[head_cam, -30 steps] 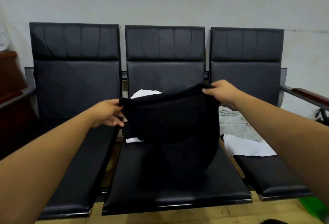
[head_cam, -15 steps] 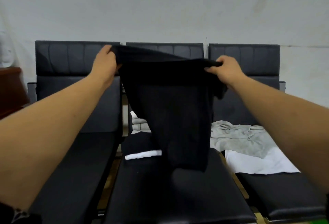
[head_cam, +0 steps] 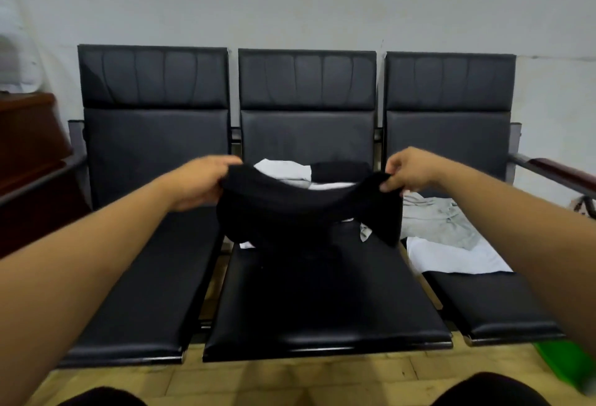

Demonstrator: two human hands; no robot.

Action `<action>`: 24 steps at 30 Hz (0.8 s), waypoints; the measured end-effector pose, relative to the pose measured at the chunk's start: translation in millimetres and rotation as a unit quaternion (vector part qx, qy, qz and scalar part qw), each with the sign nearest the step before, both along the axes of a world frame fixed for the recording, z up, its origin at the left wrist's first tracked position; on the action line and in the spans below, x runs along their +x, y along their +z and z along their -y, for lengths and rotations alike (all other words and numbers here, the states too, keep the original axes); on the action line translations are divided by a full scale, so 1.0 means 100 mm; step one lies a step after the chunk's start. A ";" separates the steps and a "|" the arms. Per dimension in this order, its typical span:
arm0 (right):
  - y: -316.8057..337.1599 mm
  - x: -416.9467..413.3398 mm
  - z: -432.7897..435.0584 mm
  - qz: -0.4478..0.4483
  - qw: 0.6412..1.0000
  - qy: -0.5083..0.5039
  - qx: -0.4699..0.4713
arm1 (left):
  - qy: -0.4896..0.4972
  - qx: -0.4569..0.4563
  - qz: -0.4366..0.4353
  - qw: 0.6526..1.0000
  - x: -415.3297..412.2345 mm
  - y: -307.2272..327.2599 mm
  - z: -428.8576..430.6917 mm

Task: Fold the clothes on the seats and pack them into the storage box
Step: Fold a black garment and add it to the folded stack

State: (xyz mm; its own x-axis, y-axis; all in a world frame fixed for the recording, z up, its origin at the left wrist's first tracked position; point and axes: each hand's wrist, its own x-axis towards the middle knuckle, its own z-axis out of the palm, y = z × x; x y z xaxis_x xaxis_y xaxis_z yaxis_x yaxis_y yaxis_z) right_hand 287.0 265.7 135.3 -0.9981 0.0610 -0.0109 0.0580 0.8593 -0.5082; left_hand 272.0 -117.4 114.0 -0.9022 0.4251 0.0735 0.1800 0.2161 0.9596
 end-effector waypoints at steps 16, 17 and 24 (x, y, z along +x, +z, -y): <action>-1.98 -0.21 0.28 0.082 0.993 -0.080 0.033 | 0.211 -0.172 0.141 0.952 -0.31 -2.08 -0.29; -2.05 -0.23 0.31 0.059 0.994 -0.094 0.015 | 0.233 -0.160 0.140 0.949 -0.33 -2.13 -0.33; -2.41 -0.67 0.37 0.097 0.990 -0.070 -0.079 | 0.192 -0.201 0.181 0.943 -0.70 -2.27 -0.58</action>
